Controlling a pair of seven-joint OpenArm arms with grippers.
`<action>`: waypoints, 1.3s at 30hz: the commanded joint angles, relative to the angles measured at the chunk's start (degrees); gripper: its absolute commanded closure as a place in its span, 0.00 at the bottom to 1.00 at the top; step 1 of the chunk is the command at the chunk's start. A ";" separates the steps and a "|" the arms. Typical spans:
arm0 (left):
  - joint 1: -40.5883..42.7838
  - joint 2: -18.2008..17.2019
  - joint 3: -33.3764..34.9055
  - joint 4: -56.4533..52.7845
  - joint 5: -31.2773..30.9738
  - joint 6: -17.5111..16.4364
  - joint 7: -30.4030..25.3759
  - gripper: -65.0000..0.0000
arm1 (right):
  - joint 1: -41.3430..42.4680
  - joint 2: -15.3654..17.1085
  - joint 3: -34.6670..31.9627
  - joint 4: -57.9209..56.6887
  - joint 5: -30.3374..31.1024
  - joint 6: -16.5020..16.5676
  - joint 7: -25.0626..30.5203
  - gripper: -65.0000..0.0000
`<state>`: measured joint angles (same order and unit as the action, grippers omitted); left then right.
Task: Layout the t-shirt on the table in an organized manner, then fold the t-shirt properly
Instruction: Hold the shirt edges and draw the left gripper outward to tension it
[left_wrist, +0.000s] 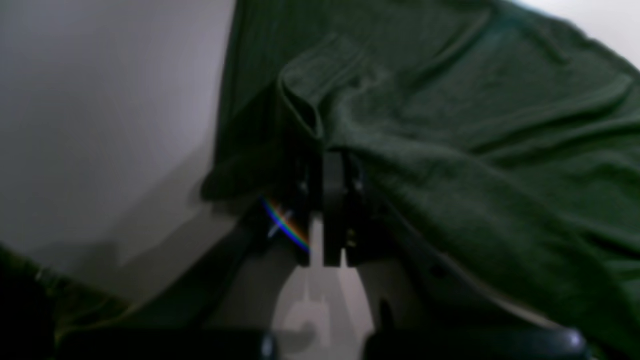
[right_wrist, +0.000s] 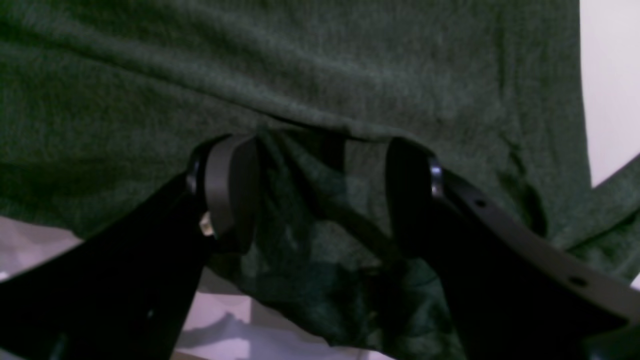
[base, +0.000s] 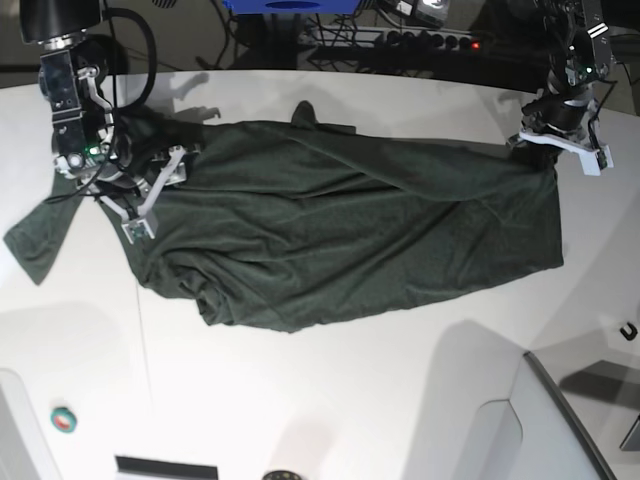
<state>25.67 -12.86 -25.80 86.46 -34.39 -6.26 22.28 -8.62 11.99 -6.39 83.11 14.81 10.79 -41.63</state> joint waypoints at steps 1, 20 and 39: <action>-0.04 -0.72 -0.35 0.09 -0.20 -0.38 -1.23 1.00 | 0.58 0.45 0.20 0.71 0.09 0.16 0.79 0.43; -1.10 -0.54 -0.35 -5.97 -0.64 -0.38 -1.23 0.68 | 0.40 0.45 0.20 0.71 0.09 0.16 0.70 0.43; -1.45 -0.90 -0.97 -5.80 -0.64 -0.38 -1.32 0.65 | 0.40 0.89 0.63 0.63 0.01 -0.28 0.44 0.43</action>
<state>24.12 -12.80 -26.24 79.75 -34.61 -6.26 22.06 -8.64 12.29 -6.22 83.11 14.81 10.74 -41.67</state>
